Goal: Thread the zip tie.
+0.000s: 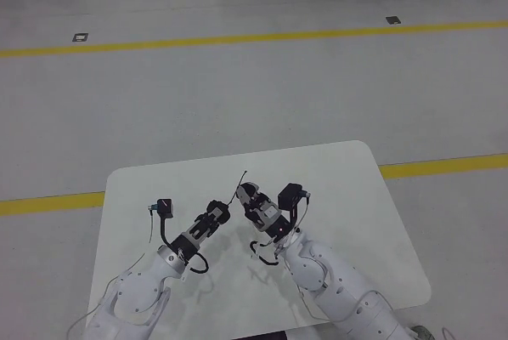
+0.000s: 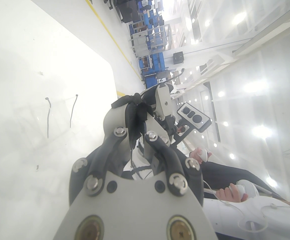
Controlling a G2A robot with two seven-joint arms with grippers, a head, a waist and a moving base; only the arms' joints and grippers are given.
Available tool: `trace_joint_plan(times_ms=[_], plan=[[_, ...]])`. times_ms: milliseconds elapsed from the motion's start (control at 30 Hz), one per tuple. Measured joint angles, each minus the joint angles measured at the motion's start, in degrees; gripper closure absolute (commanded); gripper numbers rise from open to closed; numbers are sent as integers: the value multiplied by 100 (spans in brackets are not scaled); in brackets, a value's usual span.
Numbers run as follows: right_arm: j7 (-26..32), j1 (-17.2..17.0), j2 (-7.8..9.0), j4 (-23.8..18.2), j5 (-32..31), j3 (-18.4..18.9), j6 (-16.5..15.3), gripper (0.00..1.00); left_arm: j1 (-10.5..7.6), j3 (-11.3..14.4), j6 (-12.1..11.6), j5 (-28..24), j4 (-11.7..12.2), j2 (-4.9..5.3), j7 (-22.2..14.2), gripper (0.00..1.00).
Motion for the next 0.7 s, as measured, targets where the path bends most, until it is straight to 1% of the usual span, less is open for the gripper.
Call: trace_joint_plan(times_ms=[700], plan=[[54, 18, -24, 79, -115, -39, 0, 100, 0, 0, 0, 0, 0, 0, 0, 100]])
